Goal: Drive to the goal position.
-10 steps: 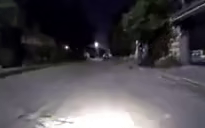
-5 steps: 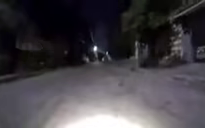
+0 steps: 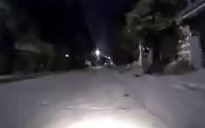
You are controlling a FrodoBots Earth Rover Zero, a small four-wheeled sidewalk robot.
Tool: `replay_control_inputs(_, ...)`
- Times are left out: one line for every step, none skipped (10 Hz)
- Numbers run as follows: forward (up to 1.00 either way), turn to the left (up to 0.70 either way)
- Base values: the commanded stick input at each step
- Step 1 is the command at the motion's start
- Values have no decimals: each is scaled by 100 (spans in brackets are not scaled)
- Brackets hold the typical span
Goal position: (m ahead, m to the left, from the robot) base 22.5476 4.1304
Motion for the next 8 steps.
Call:
replay_control_inputs(97, 5)
replay_control_inputs(97, 5)
replay_control_inputs(97, 5)
replay_control_inputs(97, 5)
replay_control_inputs(97, 5)
replay_control_inputs(97, 5)
replay_control_inputs(97, 10)
replay_control_inputs(97, 23)
